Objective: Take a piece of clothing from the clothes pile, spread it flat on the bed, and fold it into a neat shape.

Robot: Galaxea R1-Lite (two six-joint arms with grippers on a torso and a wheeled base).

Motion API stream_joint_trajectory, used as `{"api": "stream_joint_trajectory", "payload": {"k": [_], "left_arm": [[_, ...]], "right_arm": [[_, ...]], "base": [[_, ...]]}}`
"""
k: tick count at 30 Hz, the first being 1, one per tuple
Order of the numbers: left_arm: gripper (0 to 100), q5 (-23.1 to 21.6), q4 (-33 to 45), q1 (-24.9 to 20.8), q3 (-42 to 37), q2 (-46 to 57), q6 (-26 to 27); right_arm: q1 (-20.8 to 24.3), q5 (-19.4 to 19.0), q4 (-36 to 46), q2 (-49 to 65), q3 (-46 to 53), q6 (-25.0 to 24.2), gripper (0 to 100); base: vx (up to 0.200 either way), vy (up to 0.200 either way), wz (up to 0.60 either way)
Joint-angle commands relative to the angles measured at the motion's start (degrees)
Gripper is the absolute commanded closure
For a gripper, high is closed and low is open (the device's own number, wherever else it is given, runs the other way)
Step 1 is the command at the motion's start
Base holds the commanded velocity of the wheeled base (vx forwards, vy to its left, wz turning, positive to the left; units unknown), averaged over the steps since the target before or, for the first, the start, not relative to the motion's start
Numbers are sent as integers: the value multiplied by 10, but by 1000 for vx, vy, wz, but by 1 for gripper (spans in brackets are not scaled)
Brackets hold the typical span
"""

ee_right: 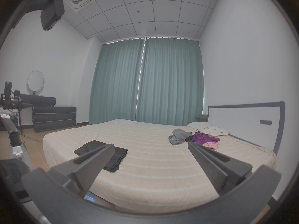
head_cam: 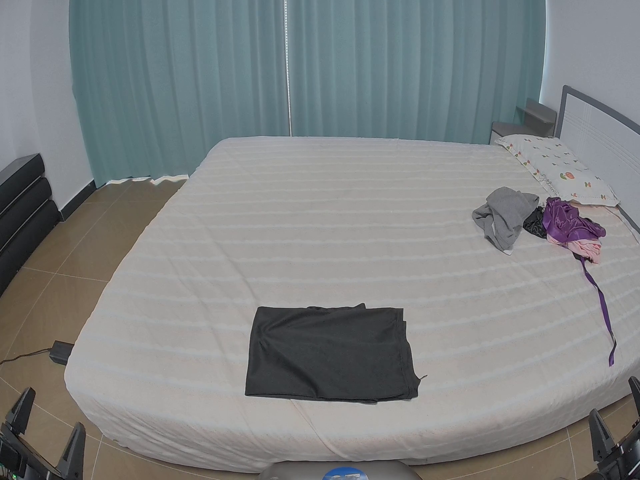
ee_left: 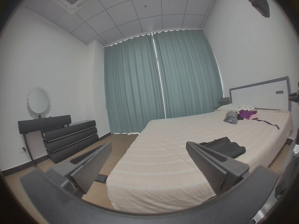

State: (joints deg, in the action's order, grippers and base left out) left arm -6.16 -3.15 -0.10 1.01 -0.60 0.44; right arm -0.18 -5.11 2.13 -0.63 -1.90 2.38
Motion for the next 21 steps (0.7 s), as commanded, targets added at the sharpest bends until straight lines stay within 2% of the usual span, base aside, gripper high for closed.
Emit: {"api": "stream_joint_trajectory", "payload": {"k": [1,2,4,6,7,9,10,12,13,14,15,21], "left_arm": [[0,-28,1,-1,-6,6,-21],[0,-39,2,0,-6,6,-54],[0,-28,-1,0,-7,6,-62],[0,18,5,-1,-6,6,-37],[0,18,5,-1,-6,6,-37],[0,53,10,-1,-6,6,9],[0,56,10,0,-6,6,12],[0,77,10,0,-6,6,33],[0,80,10,-1,-6,6,34],[0,80,11,-1,-6,6,33],[0,80,14,0,-5,6,28],[0,83,31,0,-10,6,-8]], "right_arm": [[0,-10,7,5,-6,-12,0],[1,-33,4,5,-4,-25,0],[0,-47,3,5,-3,-19,0],[0,-50,0,5,-2,-2,0],[0,-50,0,5,-2,-2,0],[0,-49,0,5,-2,-5,0],[0,-47,0,5,-2,-11,0],[0,-32,-2,5,-2,-30,0],[0,5,-3,5,-2,-27,0],[0,23,-3,5,0,-22,0],[0,55,-5,5,11,-2,0],[0,58,-16,5,18,-14,0]], "base": [[0,0,0],[0,0,0],[0,0,0],[0,0,0],[0,0,0],[0,0,0],[0,0,0],[0,0,0],[0,0,0],[0,0,0],[0,0,0],[0,0,0]]}}
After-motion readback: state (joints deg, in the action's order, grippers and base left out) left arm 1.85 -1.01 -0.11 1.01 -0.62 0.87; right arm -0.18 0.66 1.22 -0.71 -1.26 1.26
